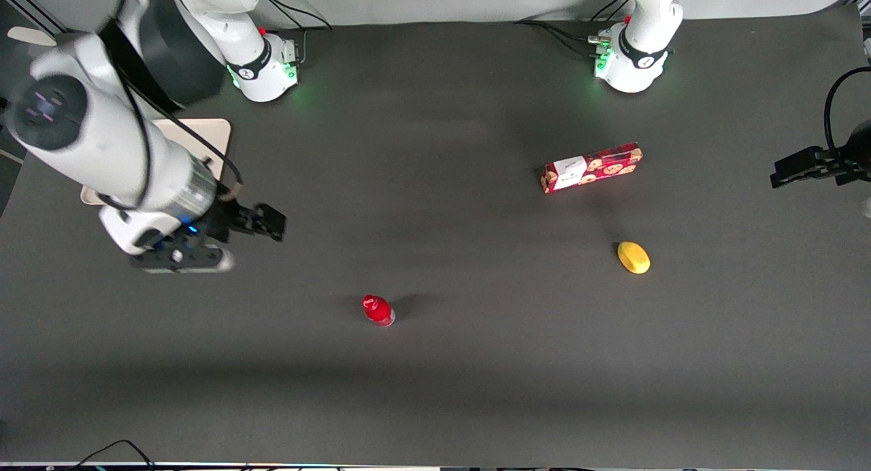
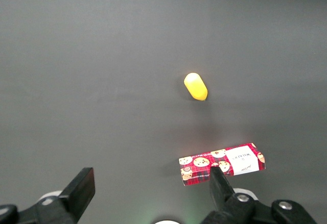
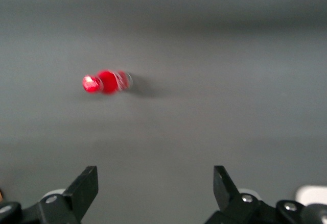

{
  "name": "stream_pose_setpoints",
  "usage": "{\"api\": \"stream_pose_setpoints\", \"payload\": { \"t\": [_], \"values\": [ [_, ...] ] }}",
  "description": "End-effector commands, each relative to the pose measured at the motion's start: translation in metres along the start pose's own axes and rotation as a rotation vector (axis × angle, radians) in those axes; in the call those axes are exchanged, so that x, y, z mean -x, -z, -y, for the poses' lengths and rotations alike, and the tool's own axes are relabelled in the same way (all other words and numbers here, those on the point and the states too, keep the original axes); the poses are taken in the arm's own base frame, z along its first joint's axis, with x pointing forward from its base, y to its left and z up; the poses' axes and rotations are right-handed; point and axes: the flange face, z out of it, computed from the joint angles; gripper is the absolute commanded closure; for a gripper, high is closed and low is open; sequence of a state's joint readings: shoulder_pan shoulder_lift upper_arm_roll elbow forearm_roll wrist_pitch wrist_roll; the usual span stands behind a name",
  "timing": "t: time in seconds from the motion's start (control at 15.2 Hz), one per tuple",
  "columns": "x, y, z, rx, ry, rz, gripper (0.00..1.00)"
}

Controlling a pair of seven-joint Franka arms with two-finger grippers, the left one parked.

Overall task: Place coke bottle on tray
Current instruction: 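Move the right gripper, open, down over the red Coca-Cola bottle, then close the right gripper around the bottle's cap end and lift it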

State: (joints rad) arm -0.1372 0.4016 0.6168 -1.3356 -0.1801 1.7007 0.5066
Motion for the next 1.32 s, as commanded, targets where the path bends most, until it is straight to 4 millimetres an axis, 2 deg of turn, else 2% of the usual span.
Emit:
{"api": "stream_pose_setpoints", "payload": {
  "t": [0.0,0.2,0.33,0.53,0.66,0.99,1.25],
  "values": [
    [-0.026,-0.044,0.038,-0.028,-0.086,-0.050,0.00],
    [-0.034,-0.086,0.069,-0.065,-0.142,-0.088,0.00],
    [-0.038,-0.119,0.081,-0.066,-0.184,-0.098,0.00],
    [-0.041,-0.156,0.097,-0.065,-0.231,-0.128,0.00],
    [-0.039,-0.171,0.108,-0.072,-0.238,-0.147,0.00],
    [-0.037,-0.209,0.120,-0.050,-0.271,-0.168,0.00],
    [-0.035,-0.221,0.121,-0.042,-0.282,-0.158,0.06]
  ]
}}
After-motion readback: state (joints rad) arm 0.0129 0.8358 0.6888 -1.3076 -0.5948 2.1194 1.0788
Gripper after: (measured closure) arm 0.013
